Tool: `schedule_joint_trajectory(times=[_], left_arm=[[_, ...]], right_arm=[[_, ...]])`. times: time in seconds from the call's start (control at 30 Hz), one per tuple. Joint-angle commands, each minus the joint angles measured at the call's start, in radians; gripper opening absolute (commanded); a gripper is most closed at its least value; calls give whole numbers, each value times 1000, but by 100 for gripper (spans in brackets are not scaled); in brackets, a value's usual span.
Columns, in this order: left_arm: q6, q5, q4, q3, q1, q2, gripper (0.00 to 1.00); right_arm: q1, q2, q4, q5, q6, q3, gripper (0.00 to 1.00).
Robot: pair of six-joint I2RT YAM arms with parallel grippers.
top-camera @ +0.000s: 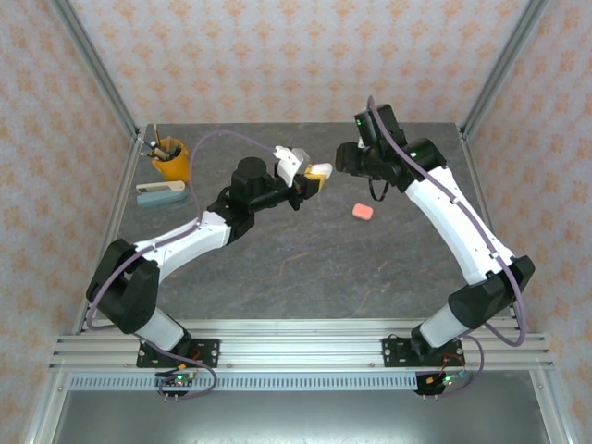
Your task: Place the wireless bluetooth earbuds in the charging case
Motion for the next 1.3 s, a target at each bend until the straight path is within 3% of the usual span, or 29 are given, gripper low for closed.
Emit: schedule_joint_trajectory(times=[0.0, 0.2, 0.37, 0.47, 0.67, 0.77, 0.87, 1.0, 1.03, 1.1, 1.2, 1.27], left_arm=[[-110, -14, -103, 53, 5, 40, 0], [-316, -59, -403, 169, 4, 172, 0], [-418, 15, -630, 343, 3, 371, 0], [-467, 53, -642, 390, 4, 462, 0], [-554, 12, -670, 436, 3, 555, 0], [-573, -4, -698, 458, 5, 592, 6], [-574, -28, -727, 463, 7, 597, 24], [-561, -78, -775, 449, 21, 552, 72], [-557, -97, -789, 439, 32, 531, 99], [-542, -125, -815, 420, 53, 484, 100], [-492, -178, -879, 395, 94, 387, 100], [-458, -216, -921, 375, 134, 288, 100]], right_arm=[[-77, -36, 50, 62, 140, -115, 49], [-162, -114, 162, 54, 242, -352, 49], [-175, -139, 175, 71, 263, -436, 49], [-175, -155, 177, 79, 267, -459, 49], [-176, -182, 167, 86, 265, -470, 49], [-176, -189, 162, 87, 263, -468, 50], [-177, -198, 151, 90, 258, -461, 53], [-182, -212, 134, 98, 251, -445, 67], [-185, -216, 130, 96, 248, -440, 70], [-192, -225, 123, 96, 242, -429, 77], [-204, -242, 105, 115, 225, -412, 98], [-217, -253, 92, 142, 211, -405, 100]])
